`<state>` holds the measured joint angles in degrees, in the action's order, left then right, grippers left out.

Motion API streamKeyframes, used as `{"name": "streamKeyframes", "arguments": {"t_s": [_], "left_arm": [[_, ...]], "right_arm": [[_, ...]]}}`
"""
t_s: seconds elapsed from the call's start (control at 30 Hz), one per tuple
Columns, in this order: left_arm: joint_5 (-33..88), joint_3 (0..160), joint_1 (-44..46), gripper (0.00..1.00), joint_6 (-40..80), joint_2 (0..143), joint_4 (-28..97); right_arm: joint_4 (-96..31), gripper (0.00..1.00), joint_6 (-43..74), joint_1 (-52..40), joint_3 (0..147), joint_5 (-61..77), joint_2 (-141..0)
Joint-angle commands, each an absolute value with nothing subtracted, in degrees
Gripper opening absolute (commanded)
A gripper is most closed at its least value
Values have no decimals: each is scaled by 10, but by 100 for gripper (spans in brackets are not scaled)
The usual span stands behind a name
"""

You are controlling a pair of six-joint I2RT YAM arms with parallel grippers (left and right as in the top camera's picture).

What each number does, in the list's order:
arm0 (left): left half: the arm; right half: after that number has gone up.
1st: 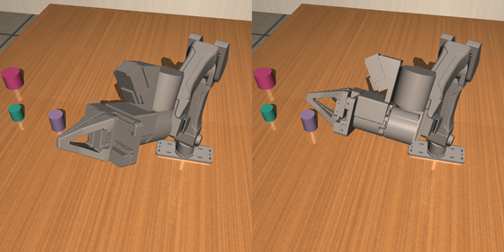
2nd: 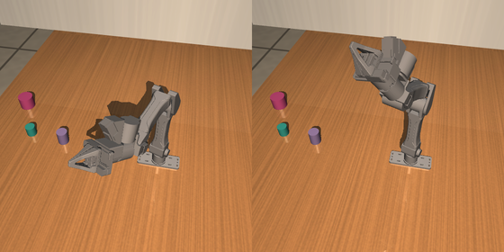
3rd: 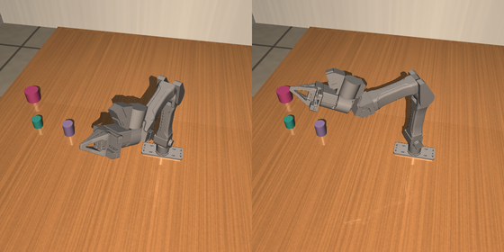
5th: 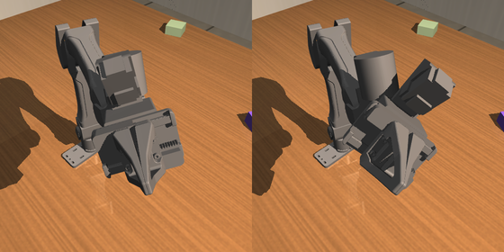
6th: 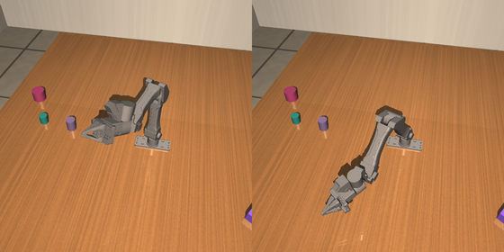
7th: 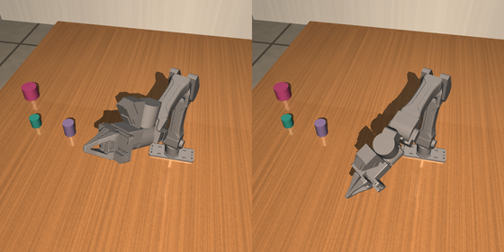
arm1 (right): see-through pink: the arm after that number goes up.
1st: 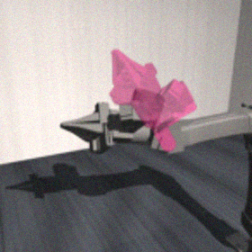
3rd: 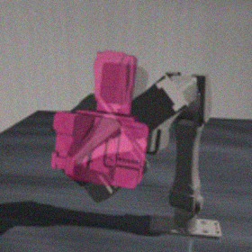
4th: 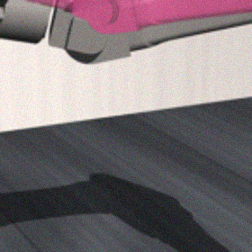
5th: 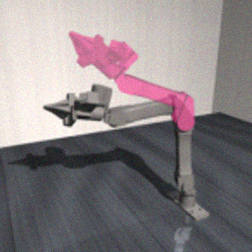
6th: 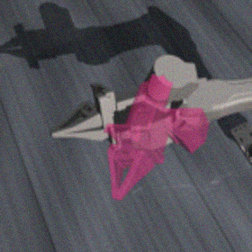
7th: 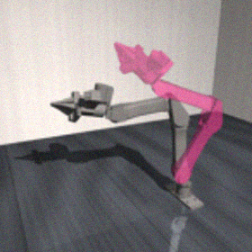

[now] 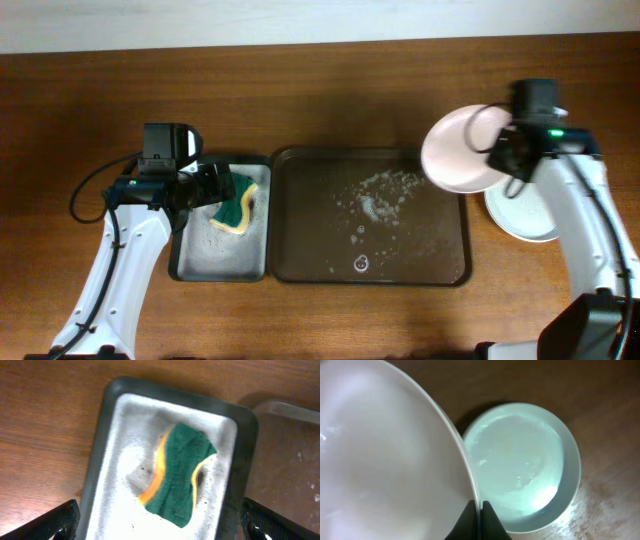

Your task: Clean dirty plates on tray and stack at the side

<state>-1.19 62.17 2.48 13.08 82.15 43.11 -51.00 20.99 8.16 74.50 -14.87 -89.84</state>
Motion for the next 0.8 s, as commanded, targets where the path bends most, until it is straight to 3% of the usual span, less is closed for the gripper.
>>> {"name": "streamKeyframes", "arguments": {"t_s": [0.0,0.1,0.17,0.2,0.27,0.37,0.4,0.47,0.63,0.77], "left_arm": [[-19,628,22,99,135,815,433],[-20,628,20,99,135,815,434],[-20,628,20,99,135,815,436],[-20,628,18,99,135,815,436],[-20,628,8,99,135,815,442],[-19,628,-10,99,135,815,446],[-17,628,-18,99,135,815,447],[29,628,-48,99,135,815,476],[54,627,-103,100,116,801,651],[65,587,-103,99,80,640,638]], "right_arm": [[-532,4,220,213,752,-58,-914],[-538,4,219,309,752,-58,-957],[-540,4,219,323,752,-57,-972],[-541,18,219,323,752,-58,-976],[-541,77,219,323,752,-42,-977],[-538,89,134,308,752,202,-977],[-547,98,101,288,752,229,-977],[-593,98,45,211,752,192,-977],[-692,99,54,41,752,81,-948],[-670,99,63,3,728,82,-781]]}}
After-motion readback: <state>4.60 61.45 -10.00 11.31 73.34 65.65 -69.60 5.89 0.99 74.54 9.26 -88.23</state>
